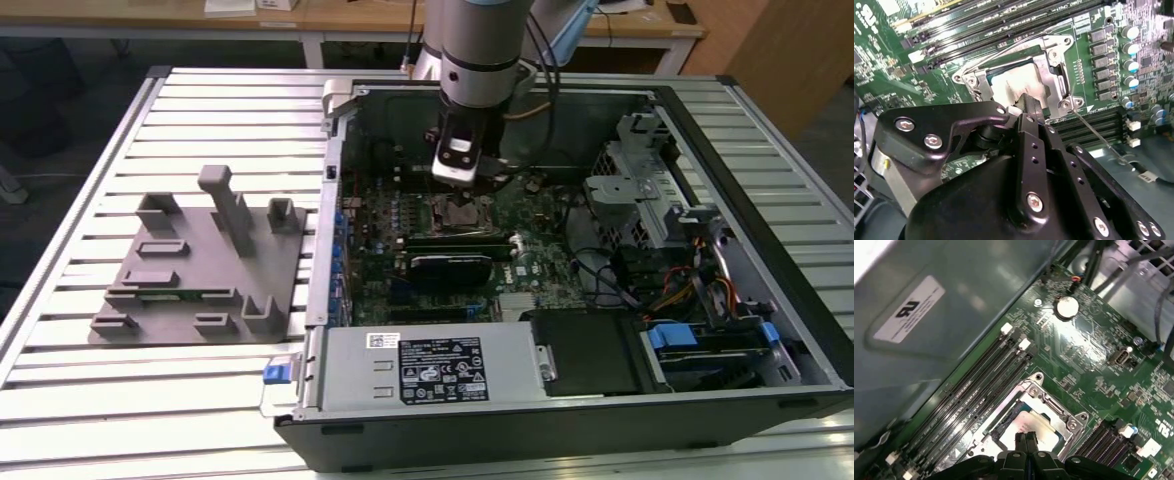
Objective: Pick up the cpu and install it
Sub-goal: 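Close the cpu cover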
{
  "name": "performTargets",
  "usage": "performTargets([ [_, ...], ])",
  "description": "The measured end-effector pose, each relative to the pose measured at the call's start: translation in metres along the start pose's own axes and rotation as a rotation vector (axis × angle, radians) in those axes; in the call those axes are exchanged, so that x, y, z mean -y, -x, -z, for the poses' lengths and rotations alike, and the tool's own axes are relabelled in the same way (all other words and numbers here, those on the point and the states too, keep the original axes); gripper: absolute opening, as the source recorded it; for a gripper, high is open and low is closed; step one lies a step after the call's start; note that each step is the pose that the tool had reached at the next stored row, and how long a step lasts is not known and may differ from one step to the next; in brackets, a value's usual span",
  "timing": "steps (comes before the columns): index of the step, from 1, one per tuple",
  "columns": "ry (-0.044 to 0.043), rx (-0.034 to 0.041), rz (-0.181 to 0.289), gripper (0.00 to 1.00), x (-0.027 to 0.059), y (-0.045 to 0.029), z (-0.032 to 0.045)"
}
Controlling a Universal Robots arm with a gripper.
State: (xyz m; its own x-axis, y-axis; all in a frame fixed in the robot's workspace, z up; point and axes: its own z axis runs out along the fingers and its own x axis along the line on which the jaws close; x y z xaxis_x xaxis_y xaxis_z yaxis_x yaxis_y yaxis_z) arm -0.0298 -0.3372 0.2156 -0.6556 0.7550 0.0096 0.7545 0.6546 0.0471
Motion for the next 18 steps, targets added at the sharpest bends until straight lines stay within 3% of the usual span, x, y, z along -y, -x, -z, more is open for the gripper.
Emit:
performTargets([
  [18, -0.0023, -0.0108, 0.23, 0.11, 0.0001, 0.0, 0.0],
])
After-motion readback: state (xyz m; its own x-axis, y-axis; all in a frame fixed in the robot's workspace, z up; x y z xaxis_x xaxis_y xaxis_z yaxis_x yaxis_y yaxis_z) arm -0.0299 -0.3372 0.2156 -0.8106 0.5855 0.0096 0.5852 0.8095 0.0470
